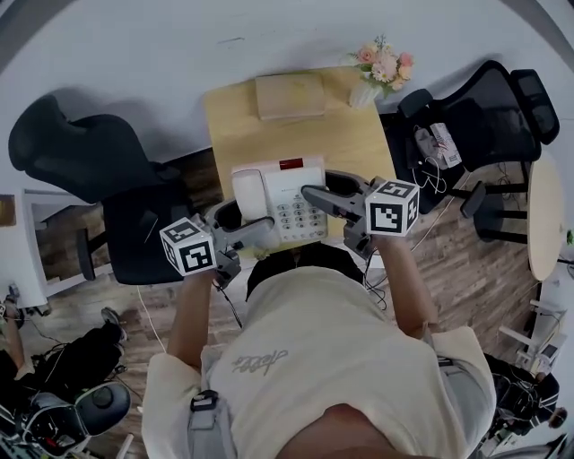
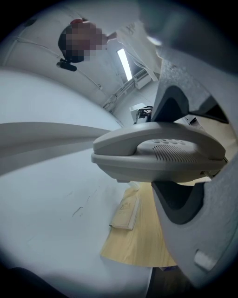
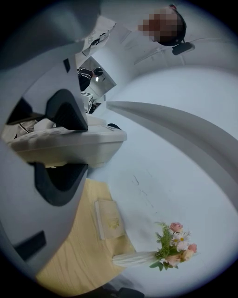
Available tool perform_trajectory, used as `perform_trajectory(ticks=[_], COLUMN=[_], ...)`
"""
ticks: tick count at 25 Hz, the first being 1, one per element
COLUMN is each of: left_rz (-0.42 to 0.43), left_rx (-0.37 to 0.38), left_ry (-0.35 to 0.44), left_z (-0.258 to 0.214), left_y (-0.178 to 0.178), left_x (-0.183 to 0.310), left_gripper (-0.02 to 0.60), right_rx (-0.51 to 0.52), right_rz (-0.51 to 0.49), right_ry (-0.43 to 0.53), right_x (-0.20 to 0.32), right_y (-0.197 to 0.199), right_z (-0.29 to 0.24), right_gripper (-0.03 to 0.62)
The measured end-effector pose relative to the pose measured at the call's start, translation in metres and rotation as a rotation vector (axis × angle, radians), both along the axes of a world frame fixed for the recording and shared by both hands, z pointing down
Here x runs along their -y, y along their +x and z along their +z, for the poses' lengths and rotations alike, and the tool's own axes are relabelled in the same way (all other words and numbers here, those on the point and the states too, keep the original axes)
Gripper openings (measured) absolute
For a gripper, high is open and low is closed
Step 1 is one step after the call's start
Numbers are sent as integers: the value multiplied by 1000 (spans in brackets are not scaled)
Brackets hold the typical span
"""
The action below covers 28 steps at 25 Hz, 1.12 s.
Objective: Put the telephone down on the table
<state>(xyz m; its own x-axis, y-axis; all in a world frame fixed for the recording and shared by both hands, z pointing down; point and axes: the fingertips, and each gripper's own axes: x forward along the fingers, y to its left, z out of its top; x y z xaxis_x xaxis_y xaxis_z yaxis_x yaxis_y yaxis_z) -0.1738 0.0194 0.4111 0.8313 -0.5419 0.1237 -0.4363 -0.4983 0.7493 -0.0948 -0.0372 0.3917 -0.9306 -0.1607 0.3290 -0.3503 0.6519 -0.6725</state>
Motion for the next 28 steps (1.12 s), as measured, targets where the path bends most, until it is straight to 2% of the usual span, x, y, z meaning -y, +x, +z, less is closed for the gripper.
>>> perform_trajectory(ticks=[7,16,21,28], left_rz=[-7,-90,-111,-139], left_rx=[20,91,129,129], left_ry=[-15,-35,-21,-44], left_z=[8,-11,-20,-12], left_y=[6,15,34,60], left_x=[18,47,57,68], left_gripper=[387,387,387,387], right_rx=[5,83,123,130], right_rz=[-19,-95,-132,-160], right_ry=[-14,-8,-11,-13], right_x=[19,55,66,80], right_y=[5,10,28,51], right_z=[9,-4,-10,-3], right_gripper=[227,227,225,224])
